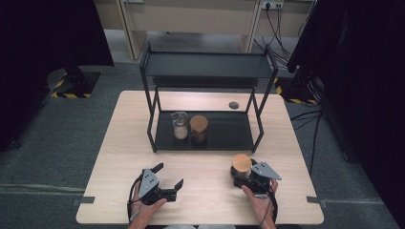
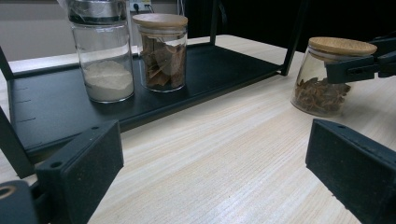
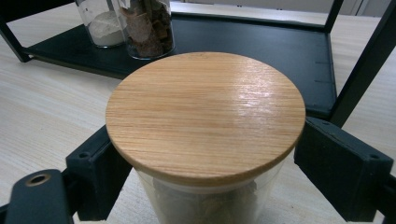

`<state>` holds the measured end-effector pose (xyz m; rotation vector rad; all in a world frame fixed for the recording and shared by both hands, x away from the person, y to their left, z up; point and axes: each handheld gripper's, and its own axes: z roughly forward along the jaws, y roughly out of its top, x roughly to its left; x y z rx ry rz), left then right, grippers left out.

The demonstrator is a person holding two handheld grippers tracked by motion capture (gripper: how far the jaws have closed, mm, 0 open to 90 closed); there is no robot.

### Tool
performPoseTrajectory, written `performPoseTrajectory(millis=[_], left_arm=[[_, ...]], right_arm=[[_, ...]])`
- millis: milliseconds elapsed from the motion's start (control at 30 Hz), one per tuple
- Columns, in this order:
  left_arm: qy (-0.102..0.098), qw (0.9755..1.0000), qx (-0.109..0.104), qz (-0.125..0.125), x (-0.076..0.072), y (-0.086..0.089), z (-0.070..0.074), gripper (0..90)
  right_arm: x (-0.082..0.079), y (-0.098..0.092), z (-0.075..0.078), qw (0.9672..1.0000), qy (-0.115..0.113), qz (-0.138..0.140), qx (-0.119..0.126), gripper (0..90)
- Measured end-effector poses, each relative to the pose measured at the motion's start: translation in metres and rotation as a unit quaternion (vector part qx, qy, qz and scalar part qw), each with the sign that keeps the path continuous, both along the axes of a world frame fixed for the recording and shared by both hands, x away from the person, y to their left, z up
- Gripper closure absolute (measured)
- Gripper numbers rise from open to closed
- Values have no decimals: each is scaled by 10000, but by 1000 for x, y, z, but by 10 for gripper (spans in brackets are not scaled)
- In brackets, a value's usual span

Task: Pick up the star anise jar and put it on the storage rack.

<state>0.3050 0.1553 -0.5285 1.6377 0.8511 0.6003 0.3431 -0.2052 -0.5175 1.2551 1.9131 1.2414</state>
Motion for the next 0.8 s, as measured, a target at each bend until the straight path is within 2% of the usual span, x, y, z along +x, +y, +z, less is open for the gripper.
performPoseTrajectory(millis=[233, 433, 800], left_arm=[[1, 10000, -1, 2, 0, 0, 0, 36], [0, 10000, -1, 0, 0, 0, 0, 35], [6, 10000, -1, 1, 0, 0, 0, 35]], right_arm=[[0, 2, 0, 9999, 25, 119, 8, 245], [-1, 4, 1, 9999, -44, 103, -123, 255], [-5, 5, 10, 9997, -224, 96, -82, 257]])
